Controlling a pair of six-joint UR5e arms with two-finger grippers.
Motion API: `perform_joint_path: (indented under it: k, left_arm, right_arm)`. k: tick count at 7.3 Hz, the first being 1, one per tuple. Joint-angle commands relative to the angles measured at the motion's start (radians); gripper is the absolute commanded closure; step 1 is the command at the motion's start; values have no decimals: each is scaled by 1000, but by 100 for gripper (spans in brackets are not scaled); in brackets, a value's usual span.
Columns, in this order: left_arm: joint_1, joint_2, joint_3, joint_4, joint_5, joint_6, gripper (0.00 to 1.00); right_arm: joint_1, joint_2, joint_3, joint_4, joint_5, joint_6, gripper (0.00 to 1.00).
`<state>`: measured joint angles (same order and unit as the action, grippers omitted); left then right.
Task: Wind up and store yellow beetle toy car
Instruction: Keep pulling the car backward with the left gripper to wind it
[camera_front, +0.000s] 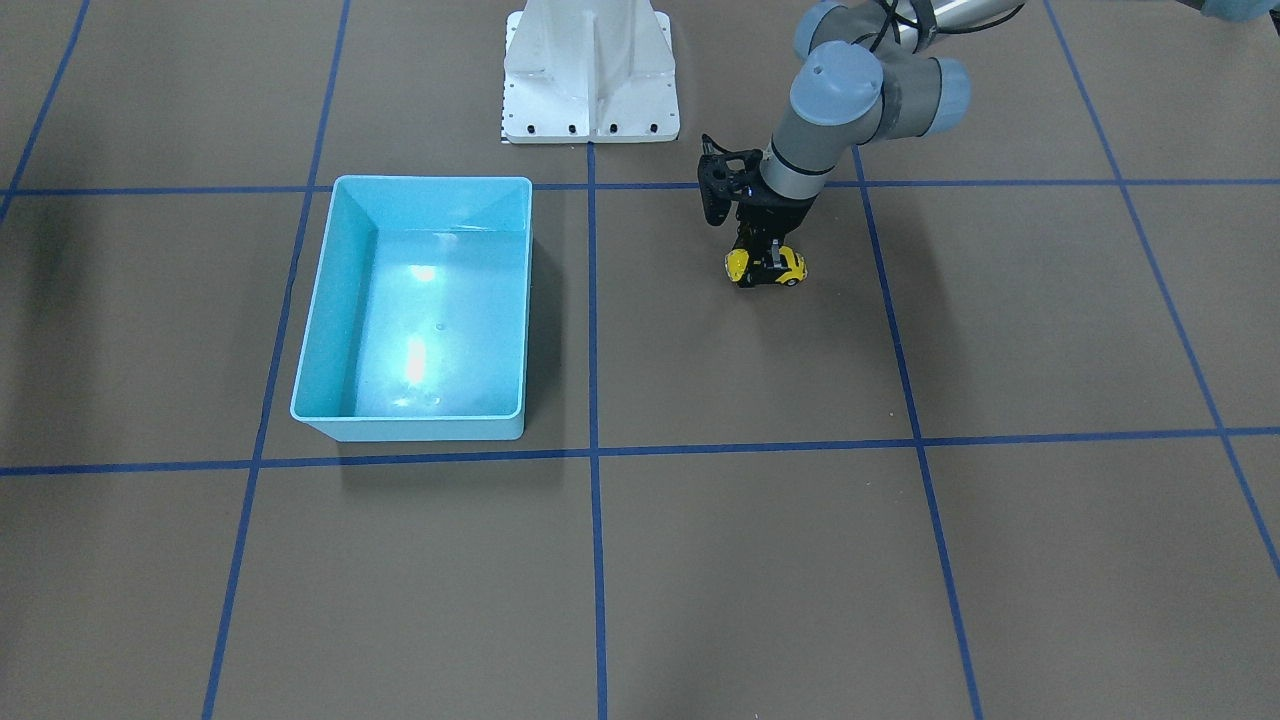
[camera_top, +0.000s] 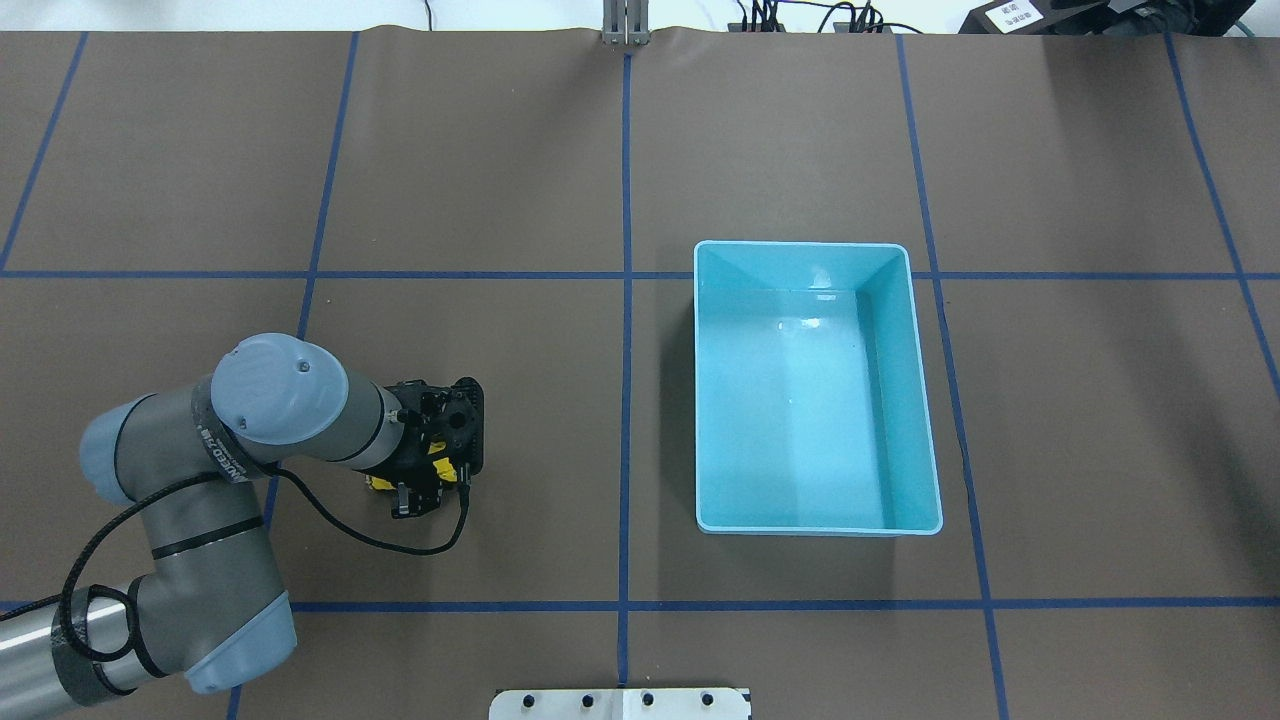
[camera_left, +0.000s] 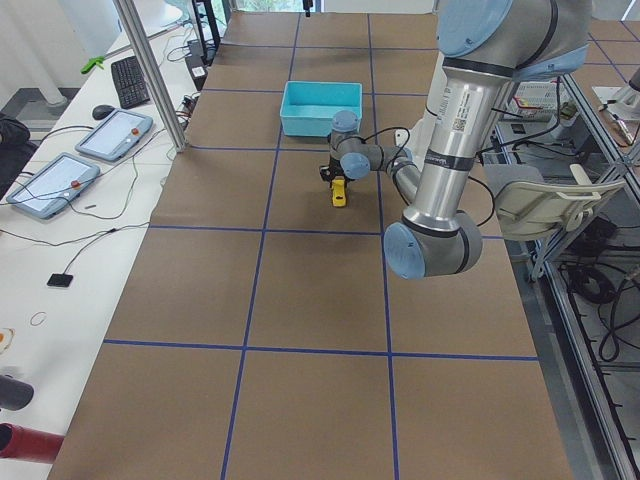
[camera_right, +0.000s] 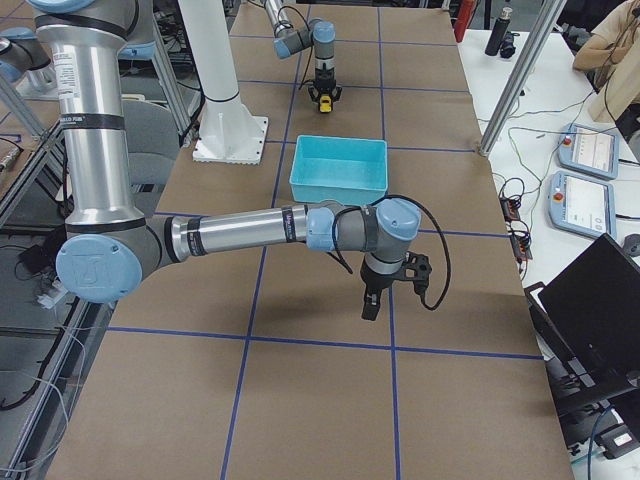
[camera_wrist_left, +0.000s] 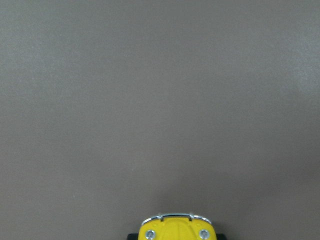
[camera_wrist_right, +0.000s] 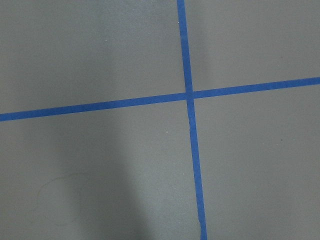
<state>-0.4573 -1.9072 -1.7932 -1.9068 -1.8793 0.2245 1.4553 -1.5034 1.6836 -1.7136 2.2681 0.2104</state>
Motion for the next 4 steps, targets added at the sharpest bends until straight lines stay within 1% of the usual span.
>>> perform_joint_path:
  k: [1,2,3,4]
  left_arm:
    - [0,2,3,-1,-1,1,100]
    - [-3,4,2,-3,-4,1,100]
    - [-6,23,2,-21,-21,1,100]
    - [-12,43,0,-46,-24,1,100]
  right_arm:
    - [0,0,52,0,-39,-9,0]
    - [-7,3,56,0,-56,-11,0]
    - [-9,5,39,-1,-48,1,0]
    - [-9,3,44,-1,-48,1,0]
